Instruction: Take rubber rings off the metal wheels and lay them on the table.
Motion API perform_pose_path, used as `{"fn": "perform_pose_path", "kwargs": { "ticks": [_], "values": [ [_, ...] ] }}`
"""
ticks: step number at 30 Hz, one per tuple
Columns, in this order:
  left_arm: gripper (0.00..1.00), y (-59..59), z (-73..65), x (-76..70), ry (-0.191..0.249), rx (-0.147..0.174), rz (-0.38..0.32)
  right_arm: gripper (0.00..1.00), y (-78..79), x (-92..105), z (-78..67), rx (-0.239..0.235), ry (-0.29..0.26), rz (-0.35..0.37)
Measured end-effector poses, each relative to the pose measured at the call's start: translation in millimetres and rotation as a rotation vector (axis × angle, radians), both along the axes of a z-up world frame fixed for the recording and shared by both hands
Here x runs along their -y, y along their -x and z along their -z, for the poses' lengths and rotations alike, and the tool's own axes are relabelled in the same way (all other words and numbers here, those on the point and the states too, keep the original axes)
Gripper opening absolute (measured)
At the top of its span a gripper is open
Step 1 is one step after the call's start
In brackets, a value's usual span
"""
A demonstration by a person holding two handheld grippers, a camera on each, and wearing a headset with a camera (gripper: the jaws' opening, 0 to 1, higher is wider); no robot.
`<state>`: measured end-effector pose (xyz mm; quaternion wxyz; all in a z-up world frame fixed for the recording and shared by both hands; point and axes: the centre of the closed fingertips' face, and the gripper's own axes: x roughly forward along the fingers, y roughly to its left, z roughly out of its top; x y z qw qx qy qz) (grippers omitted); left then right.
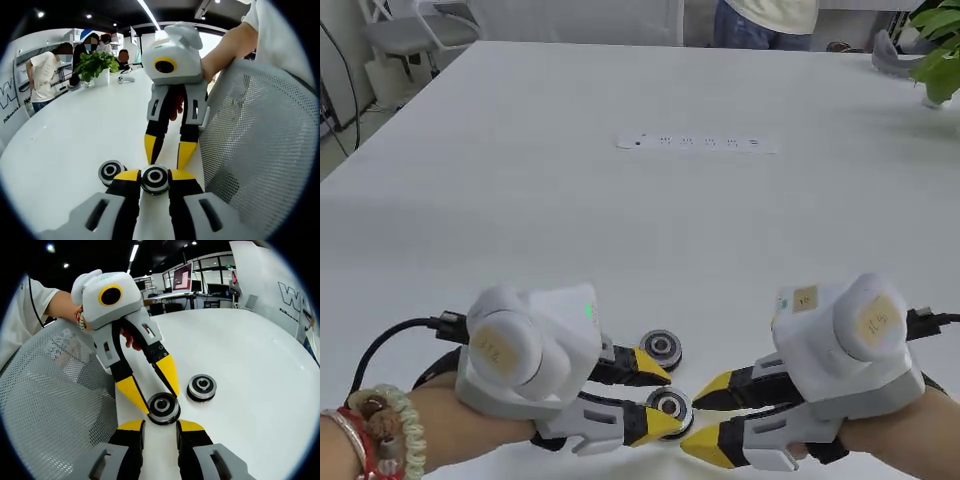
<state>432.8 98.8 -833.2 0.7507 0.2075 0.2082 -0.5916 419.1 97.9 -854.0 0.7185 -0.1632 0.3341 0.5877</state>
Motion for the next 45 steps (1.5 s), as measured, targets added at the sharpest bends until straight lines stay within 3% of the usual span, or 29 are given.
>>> {"fn": "perform_pose_path", "kwargs": {
  "ticks": [4,6,9,12,24,26,27,28,30,32,33,36,40,42,45],
  "values": [
    [0.14,0.1,3.6,-1.3,-0.001,-0.013,-0.007,0.22,-2.1,-0.7,0.0,0.018,0.001,0.002],
    [0.08,-0.2,3.6,-2.0,0.001,-0.017,-0.011,0.21,-2.5,-0.3,0.9,0.027,0.006,-0.002],
    [0.08,1.3,1.8,-1.9,0.0,-0.003,-0.004,0.19,-3.6,-0.2,0.9,0.047,0.012,-0.007],
    [0.08,0.5,1.5,-2.5,0.014,-0.02,-0.015,0.19,-5.1,-0.6,0.7,0.046,0.008,-0.001],
    [0.08,-0.7,1.9,-0.7,0.019,-0.017,-0.018,0.15,-5.7,0.5,-1.1,0.099,0.026,-0.05],
    [0.08,-1.1,2.4,-0.4,0.019,-0.016,-0.019,0.13,-5.8,1.4,-0.5,0.105,0.033,-0.057],
    [0.08,-1.1,2.4,-0.4,0.02,-0.017,-0.018,0.07,-6.8,5.1,2.3,0.115,0.062,-0.064],
    [0.08,-0.9,2.5,-0.3,0.02,-0.018,-0.018,0.01,-13.1,10.0,5.5,0.153,0.095,-0.058],
    [0.08,-0.6,2.3,-0.3,0.02,-0.018,-0.018,0.01,-7.7,4.9,3.4,0.096,0.062,-0.04],
    [0.08,-0.9,3.0,-0.3,0.019,-0.019,-0.018,0.01,-8.4,5.5,4.4,0.15,0.093,-0.083],
    [0.08,-1.2,3.3,-0.1,0.019,-0.019,-0.019,0.01,-7.4,5.2,4.3,0.151,0.095,-0.083],
    [0.08,-1.4,3.2,0.1,0.023,-0.021,-0.021,0.0,-9.3,6.4,4.5,0.127,0.083,-0.06],
    [0.08,-1.5,3.2,0.7,0.025,-0.021,-0.024,0.0,-10.2,7.9,4.4,0.027,0.081,0.035],
    [0.08,-1.3,3.2,0.6,0.023,-0.021,-0.023,0.0,-11.7,7.9,5.0,0.018,0.074,0.043],
    [0.08,-1.3,3.5,0.7,0.022,-0.02,-0.022,0.0,-11.6,8.8,5.6,-0.07,0.048,0.119]
  ]
}}
